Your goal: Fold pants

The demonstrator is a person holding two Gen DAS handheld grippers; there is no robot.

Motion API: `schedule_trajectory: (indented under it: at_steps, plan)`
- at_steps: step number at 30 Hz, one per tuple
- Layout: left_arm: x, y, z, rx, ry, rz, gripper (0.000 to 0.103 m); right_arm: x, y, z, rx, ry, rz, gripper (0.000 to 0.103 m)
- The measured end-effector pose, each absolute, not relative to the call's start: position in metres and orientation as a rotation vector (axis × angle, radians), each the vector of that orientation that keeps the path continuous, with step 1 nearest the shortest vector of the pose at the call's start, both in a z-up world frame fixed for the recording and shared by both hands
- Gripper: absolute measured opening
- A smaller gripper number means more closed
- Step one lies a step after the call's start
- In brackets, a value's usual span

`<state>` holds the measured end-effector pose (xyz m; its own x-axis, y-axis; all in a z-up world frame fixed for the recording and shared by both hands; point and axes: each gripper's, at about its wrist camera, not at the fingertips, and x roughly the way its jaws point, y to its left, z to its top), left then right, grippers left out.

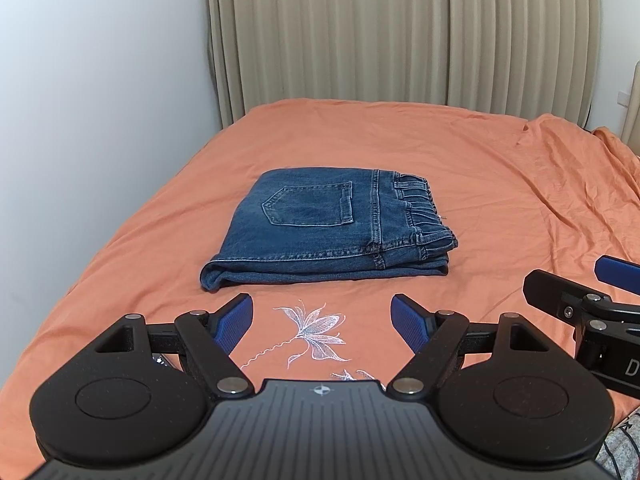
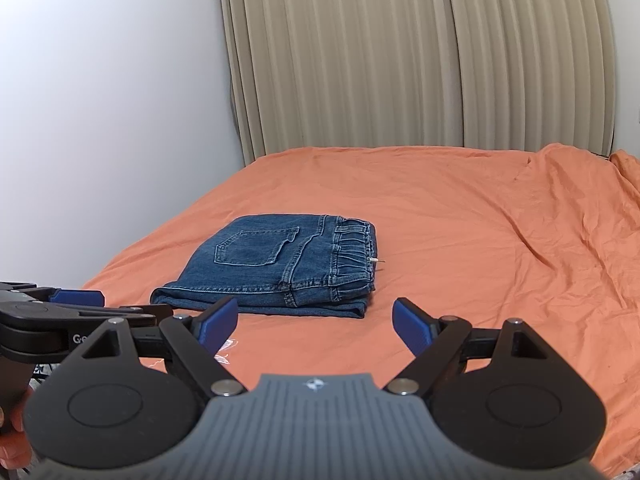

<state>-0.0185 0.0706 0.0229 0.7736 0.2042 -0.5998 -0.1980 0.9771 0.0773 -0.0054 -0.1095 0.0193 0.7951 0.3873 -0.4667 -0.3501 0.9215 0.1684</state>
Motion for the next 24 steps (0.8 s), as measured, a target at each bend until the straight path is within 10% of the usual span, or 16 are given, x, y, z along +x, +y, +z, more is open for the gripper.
schedule_trajectory:
  at_steps: [24]
  plan:
    - [-0.018, 0.068, 0.0215, 0.025, 0.656, 0.217, 0.092, -0.0086, -0.1094, 0.0178, 0.077, 0.502, 0.395, 0.081]
